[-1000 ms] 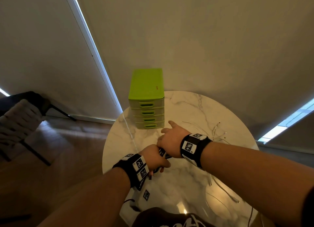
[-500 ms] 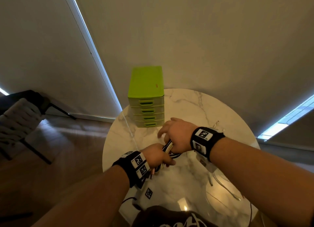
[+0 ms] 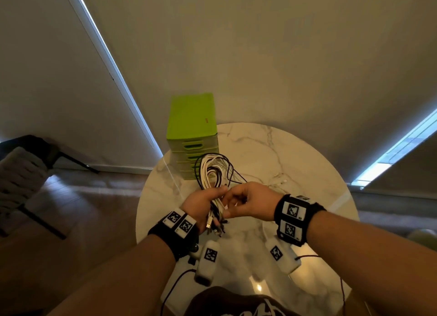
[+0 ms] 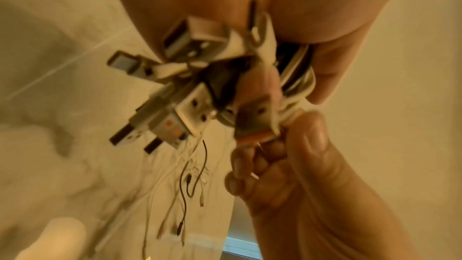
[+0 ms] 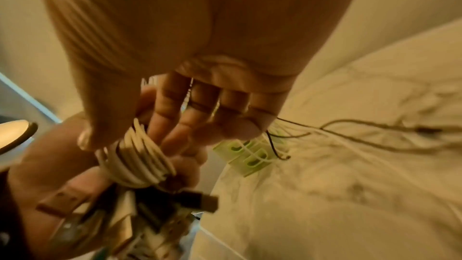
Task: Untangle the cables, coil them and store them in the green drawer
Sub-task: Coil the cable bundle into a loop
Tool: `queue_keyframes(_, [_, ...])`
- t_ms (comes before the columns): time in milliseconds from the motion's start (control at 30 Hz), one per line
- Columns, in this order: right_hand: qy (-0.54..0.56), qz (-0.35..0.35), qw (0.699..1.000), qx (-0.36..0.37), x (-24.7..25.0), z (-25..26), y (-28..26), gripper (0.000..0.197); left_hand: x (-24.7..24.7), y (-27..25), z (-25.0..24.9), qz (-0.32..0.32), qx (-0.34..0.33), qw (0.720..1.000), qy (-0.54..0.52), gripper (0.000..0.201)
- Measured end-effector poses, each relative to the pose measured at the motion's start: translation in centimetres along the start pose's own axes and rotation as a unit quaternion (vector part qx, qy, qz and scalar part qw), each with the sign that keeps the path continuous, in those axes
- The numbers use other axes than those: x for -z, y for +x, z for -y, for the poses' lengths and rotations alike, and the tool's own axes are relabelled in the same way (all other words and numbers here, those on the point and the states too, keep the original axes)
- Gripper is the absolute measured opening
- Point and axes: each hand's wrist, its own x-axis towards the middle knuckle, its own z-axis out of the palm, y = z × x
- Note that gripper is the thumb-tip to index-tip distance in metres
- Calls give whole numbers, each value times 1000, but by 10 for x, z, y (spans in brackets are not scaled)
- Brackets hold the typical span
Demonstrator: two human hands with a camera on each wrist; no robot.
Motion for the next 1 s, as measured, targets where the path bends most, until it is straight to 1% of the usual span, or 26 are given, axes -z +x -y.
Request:
queue_keyframes(67, [93,-18,995,13,-6,-5,0,25,-5,-1,-3,4,-2,1000,-15,27])
queue_keyframes(100, [116,-16,993,9,-7,-7,1,24,-7,0,-2,8,-2,1000,-17,28])
queue_keyframes(133, [122,-8,993,3,-8,-7,2,26,-7,0,-2,11,-2,1000,-13,28])
queue_keyframes(167, [113,4,994,-1,-8,-6,2,33,-7,2,-1,12,-5,1000,-9,28])
queue_keyframes(233, [80,20,997,-2,-11,-7,4,54,-7,1,1,22,-1,1000,4,34])
queue_keyframes(267, [54,23,998,-1,-12,-6,4,59,-8,0,2,16,-4,1000,8,38])
queue_keyframes(300, [22,25,999,3,-13,-6,3,59,-9,0,3,1,-7,1000,10,41])
queue_keyframes(367, [-24,17,1000,8,-17,-4,1,52,-11,0,4,-34,-3,999,0,43])
queue_keyframes(500, [-89,-52,994,19,-30,4,0,42,-9,-1,5,-80,-14,996,32,35])
queue_keyframes(533, [-106,-52,993,20,-32,5,0,41,-9,-2,5,-84,-17,995,44,34])
queue_keyframes(633, [-171,-11,985,14,-22,10,0,40,-4,-1,8,-84,-43,991,94,33])
queue_keyframes(667, [-187,-34,982,17,-14,11,0,42,-3,0,7,-80,-54,989,111,31])
queue_keyframes(700, [-197,-89,976,36,-5,13,0,40,-1,1,7,-74,-62,988,124,28])
queue_keyframes(733, [-204,-166,962,73,5,16,0,33,1,2,7,-67,-67,986,138,22])
queue_keyframes(767, [-219,-233,939,127,13,20,1,19,3,1,8,-60,-68,982,168,15])
queue_keyframes(800, [-248,-264,915,180,18,23,3,13,5,0,10,-56,-67,974,209,12])
queue_keyframes(833, [-292,-255,896,217,21,26,7,28,5,-2,10,-51,-65,963,258,11])
queue_keyframes(867, [-337,-208,886,242,22,29,11,47,4,-7,10,-42,-64,950,302,11])
queue_keyframes(900, [-389,-153,875,244,21,31,15,62,3,-10,9,-31,-64,935,346,12])
queue_keyframes(933, [-441,-103,859,239,19,33,18,72,0,-13,7,-16,-65,916,394,17])
queue_keyframes(967, [-485,-60,842,229,16,33,21,75,-3,-14,5,-4,-67,893,445,24])
queue_keyframes(1000, [-518,-27,826,221,12,32,22,72,-5,-16,3,2,-69,870,489,29])
